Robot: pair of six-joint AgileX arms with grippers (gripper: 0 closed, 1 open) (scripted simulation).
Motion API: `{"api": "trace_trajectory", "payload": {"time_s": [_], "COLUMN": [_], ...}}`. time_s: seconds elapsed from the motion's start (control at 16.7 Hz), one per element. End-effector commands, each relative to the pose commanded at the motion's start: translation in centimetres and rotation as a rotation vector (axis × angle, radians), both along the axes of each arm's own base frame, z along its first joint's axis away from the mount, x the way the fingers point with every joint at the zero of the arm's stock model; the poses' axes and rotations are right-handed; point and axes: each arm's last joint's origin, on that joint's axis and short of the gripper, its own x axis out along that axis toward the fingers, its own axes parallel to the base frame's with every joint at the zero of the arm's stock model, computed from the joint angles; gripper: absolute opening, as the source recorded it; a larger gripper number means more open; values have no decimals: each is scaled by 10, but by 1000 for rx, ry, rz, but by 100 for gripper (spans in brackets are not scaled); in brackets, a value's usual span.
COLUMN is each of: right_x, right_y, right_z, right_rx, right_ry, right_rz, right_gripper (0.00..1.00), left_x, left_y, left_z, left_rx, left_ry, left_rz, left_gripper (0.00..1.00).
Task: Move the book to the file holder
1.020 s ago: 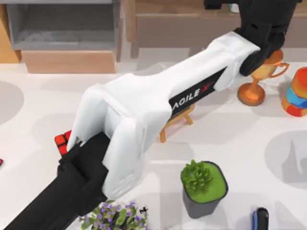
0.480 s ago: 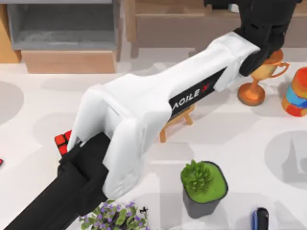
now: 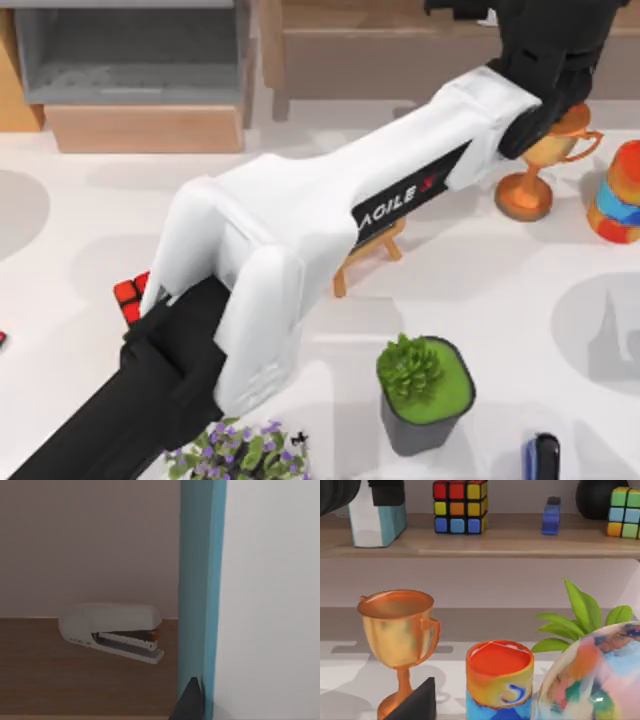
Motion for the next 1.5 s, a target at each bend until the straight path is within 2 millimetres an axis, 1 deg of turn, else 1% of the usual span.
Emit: {"api": "trace_trajectory", "payload": {"time_s": [0.54,0.9,1.32,1.5], "right_x": [0,0,0,0], "right_y": [0,0,0,0], "right_z": [0,0,0,0], "right_rx": [0,0,0,0], "right_ry": [0,0,0,0], "right_rz": [0,0,0,0], "right_gripper": [100,100,100,100], "left_x": [-2,-2,-3,-5], "left_y": [-2,-2,-2,3], "left_z": [1,14,18,29], "left_rx": [1,1,5,59], "left_ry": [0,-1,-2,0], "left_rz": [-5,-6,-5,-8], "left_gripper": [0,0,0,0]}}
